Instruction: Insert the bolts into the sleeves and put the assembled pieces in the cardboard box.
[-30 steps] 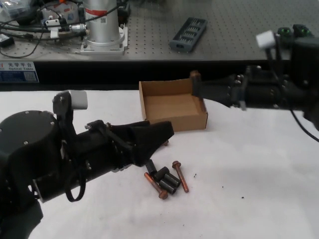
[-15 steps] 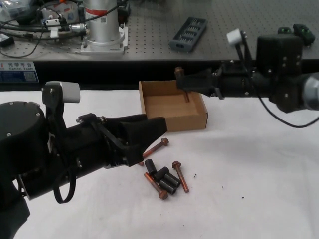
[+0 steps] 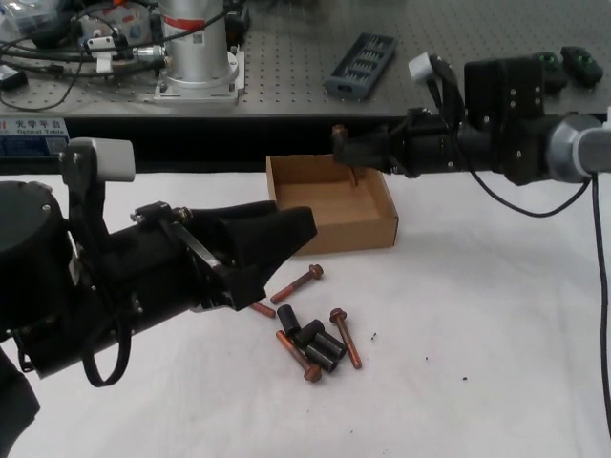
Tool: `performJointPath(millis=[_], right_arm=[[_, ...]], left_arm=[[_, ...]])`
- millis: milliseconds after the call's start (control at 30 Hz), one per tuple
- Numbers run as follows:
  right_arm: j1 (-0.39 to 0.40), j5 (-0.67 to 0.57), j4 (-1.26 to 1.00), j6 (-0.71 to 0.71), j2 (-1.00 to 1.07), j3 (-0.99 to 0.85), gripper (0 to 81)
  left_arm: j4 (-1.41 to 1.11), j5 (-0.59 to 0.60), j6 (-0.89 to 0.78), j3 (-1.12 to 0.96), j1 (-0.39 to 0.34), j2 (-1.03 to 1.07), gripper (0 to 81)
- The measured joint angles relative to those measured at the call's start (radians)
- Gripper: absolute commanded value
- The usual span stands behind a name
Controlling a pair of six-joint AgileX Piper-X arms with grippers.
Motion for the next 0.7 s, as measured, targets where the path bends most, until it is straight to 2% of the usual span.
performJointPath(millis=[367,500,567,700], right_arm=[[0.008,0.099,0.121,-0.008,0.025,-0.009,2.2],[0.016,0.107,0.131,0.003,0.025,-0.025,22.1],[0.021,0.129,0.143,0.012,0.025,-0.034,29.5],[0.022,0.177,0.195,0.029,0.025,-0.041,31.6]], left_arm=[[0.128,0.052,0.001,0.0,0.0,-0.072,36.8],[0.149,0.052,0.001,0.0,0.0,-0.094,36.8],[0.154,0.052,0.001,0.0,0.0,-0.102,36.8],[0.159,0.052,0.001,0.0,0.0,-0.108,36.8]])
